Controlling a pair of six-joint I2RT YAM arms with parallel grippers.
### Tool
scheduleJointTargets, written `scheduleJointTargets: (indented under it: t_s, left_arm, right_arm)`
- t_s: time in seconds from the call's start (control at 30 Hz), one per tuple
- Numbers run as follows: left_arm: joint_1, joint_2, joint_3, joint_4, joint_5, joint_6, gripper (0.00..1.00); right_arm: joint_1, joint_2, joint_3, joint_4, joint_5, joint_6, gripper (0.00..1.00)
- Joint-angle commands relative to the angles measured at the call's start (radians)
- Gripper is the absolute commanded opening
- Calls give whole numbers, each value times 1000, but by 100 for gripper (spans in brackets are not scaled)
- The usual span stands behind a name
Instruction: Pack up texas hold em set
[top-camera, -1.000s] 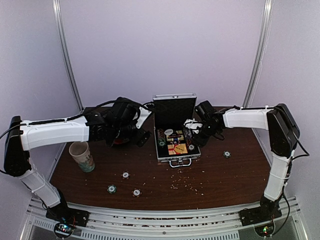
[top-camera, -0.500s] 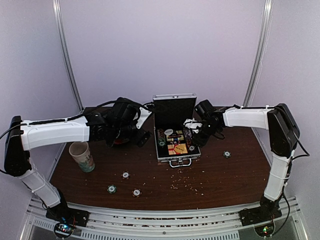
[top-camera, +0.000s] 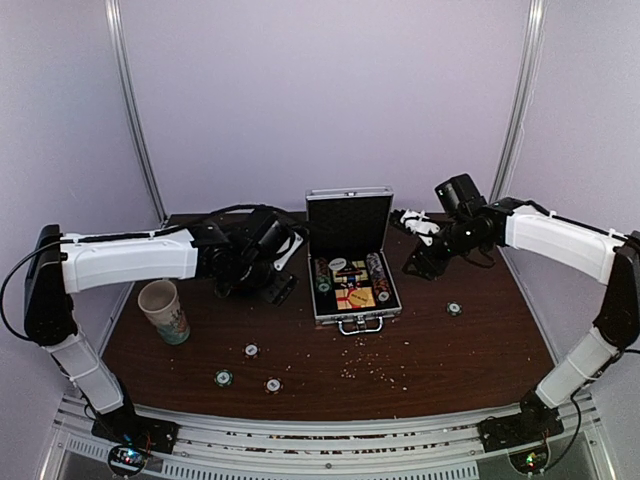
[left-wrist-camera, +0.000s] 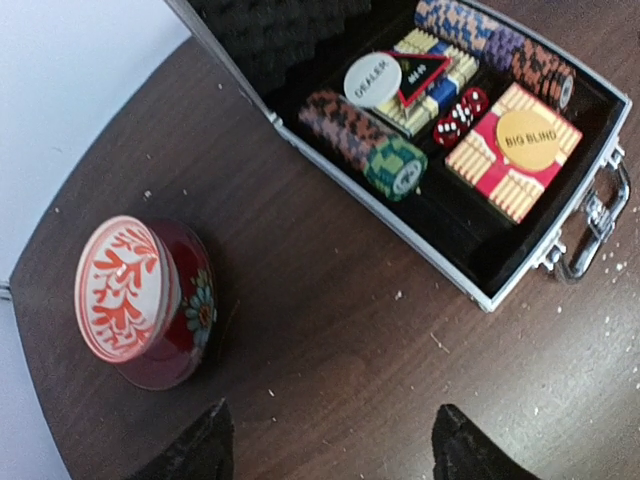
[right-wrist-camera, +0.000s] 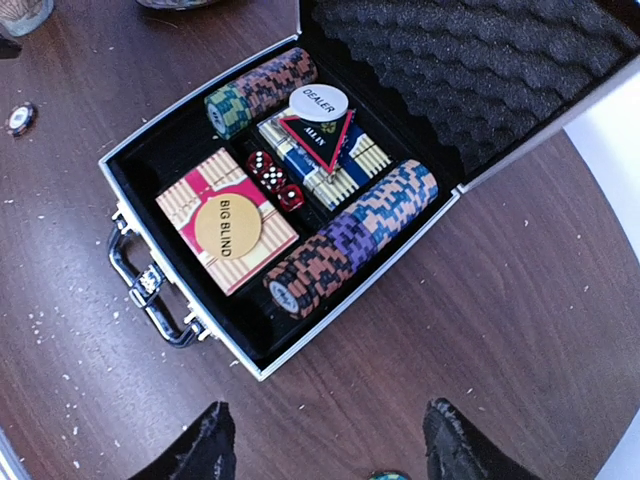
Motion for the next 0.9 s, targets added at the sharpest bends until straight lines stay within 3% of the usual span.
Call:
scheduleJointTargets:
  t_s: [0.0, 0.07, 0.17, 0.2, 0.33, 0.53, 0.87]
  left_arm:
    - [-5, -9, -60, -161, 93, -128, 65]
    - [-4, -7, -97, -198, 131, -154, 63]
    - [6, 6, -155, -239, 179, -181, 63]
    - [15, 14, -171, -249, 200, -187, 65]
    - [61, 44, -216, -240, 262, -184, 74]
    - [109, 103, -220, -189, 327, -160, 77]
    - [137, 168, -209, -170, 408, -115, 60]
  right_arm:
    - [-46, -106, -167, 16, -189, -3, 69]
    - [-52, -143, -229, 49, -228, -4, 75]
    - [-59, -172, -304, 120, -247, 23, 99]
    - [-61, -175, -320, 141, -246, 32, 100]
    - [-65, -174, -328, 150, -246, 33, 100]
    - [-65, -173, -348, 142, -268, -8, 98]
    - [-65, -146, -334, 107, -275, -48, 91]
